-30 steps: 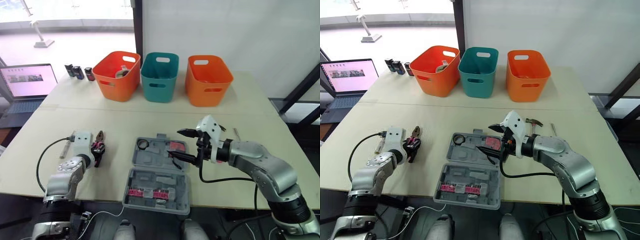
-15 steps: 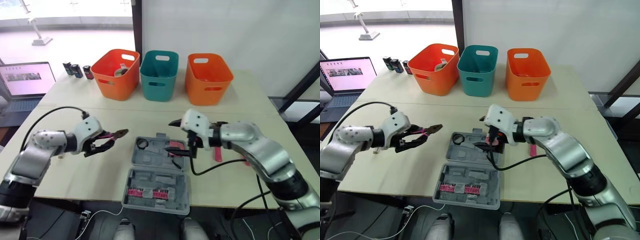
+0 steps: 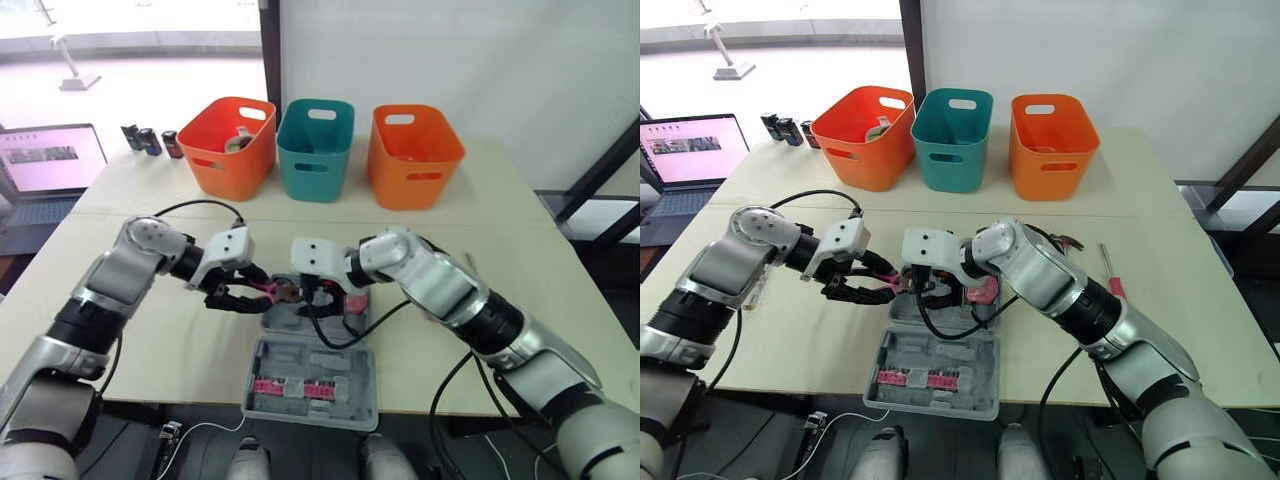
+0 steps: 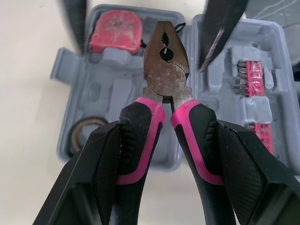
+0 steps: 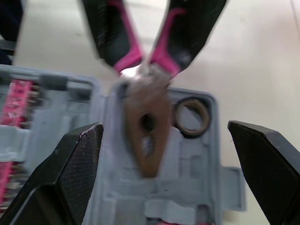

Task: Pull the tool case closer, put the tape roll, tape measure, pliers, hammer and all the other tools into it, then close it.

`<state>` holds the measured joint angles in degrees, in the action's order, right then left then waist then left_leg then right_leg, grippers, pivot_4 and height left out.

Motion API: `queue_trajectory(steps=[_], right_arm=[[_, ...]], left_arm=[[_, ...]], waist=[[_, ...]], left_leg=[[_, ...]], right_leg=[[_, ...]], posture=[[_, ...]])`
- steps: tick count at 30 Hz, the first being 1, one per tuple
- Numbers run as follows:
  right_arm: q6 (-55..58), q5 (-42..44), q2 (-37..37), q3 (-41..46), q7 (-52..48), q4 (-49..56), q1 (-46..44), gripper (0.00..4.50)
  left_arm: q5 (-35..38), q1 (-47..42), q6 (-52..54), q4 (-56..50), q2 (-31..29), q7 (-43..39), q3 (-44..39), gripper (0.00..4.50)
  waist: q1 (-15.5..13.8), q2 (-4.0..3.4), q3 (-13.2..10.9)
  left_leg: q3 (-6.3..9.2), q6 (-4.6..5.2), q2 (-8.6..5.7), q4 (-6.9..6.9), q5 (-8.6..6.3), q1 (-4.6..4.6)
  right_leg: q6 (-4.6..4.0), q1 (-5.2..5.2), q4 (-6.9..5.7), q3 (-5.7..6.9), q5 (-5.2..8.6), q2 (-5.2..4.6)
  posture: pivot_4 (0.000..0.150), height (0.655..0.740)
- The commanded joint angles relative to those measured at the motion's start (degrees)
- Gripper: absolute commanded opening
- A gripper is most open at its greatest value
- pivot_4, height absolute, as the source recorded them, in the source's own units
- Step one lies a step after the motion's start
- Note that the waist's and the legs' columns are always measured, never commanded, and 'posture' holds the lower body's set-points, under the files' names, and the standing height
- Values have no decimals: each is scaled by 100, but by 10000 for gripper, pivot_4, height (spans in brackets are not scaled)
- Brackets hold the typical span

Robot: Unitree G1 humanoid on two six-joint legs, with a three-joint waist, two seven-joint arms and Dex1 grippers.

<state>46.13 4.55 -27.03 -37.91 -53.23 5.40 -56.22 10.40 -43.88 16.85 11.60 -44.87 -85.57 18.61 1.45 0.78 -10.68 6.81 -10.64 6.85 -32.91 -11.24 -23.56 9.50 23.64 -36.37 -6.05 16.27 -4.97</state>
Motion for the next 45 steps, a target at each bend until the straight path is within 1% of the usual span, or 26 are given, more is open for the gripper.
queue_trajectory(steps=[1, 7, 17, 19, 20, 25, 26, 38, 40, 42, 43, 45], right_arm=[[165, -139, 128, -6, -41, 93, -144, 45000], [387, -160, 247, 54, -50, 157, -88, 45000], [485, -159, 303, 90, -48, 166, -35, 45000], [479, -162, 328, 101, -32, 135, -38, 39663], [469, -164, 336, 107, -30, 115, -42, 36199], [448, -193, 381, 126, -44, 68, -54, 12388], [441, -200, 384, 128, -48, 61, -52, 9627], [423, -214, 429, 197, -14, 48, 4, 9735], [427, -211, 431, 209, -4, 51, 29, 9735], [421, -213, 417, 217, 7, 56, 75, 9735], [425, -213, 408, 226, 16, 62, 102, 9735], [422, -220, 364, 224, 13, 88, 160, 9735]], left_arm=[[-132, -219, -246, 88, 69, -77, -18, 25307], [-279, -285, -447, 289, 257, -33, -4, 25307], [-337, -356, -395, 297, 472, 77, -84, 25307], [-344, -367, -384, 305, 489, 87, -86, 25307], [-348, -378, -380, 318, 497, 89, -82, 25307], [-366, -384, -396, 325, 478, 89, -88, 25307], [-374, -377, -402, 325, 471, 88, -91, 25307], [-333, -251, -345, 237, 407, 65, -163, 25307], [-238, -226, -336, 264, 408, 17, -236, 35835], [-140, -191, -415, 300, 376, -57, -325, 44220], [-98, -186, -434, 325, 392, -11, -394, 45000], [13, -176, -358, 327, 378, 17, -518, 45000]], waist=[[-5, 0, 0], [-7, 0, 0], [-9, 0, 0], [-9, 0, 0], [-6, 0, 0], [-6, -1, 0], [-4, -1, 0], [18, -1, 0], [55, -1, 0], [80, -1, 0], [95, -1, 0], [111, -1, 0]], left_leg=[[0, 0, 0, 0, 0, 0], [0, 0, 0, -2, 0, 0], [1, 0, 0, -5, 0, 0], [1, 0, 0, -6, 0, 0], [1, 0, 0, -6, 0, 0], [1, 0, 0, -8, 1, 1], [1, 0, 0, -8, 1, 1], [2, 1, 0, -10, 3, 5], [3, 1, 0, -10, 3, 5], [3, 1, 0, -10, 3, 5], [4, 1, 0, -10, 3, 5], [4, 1, 0, -10, 4, 5]], right_leg=[[0, 0, -1, 0, 0, 0], [2, 0, -4, 0, 0, 0], [3, 0, -10, 0, 0, 0], [3, 0, -10, 0, 0, 0], [3, 0, -11, 0, 0, 0], [4, 0, -17, 0, 0, 0], [4, 1, -18, 0, 0, 0], [15, 15, -70, 0, 9, 0], [15, 15, -71, 0, 9, 0], [16, 15, -71, 0, 9, 0], [16, 15, -71, 0, 9, 0], [16, 15, -73, 0, 9, 0]], posture=[[1500, 7400], [1500, 7400], [1500, 7400], [1500, 7400], [1500, 7400], [1500, 7400], [1500, 7400], [1500, 7400], [1500, 7400], [1500, 7400], [1500, 7400], [1500, 7400]])
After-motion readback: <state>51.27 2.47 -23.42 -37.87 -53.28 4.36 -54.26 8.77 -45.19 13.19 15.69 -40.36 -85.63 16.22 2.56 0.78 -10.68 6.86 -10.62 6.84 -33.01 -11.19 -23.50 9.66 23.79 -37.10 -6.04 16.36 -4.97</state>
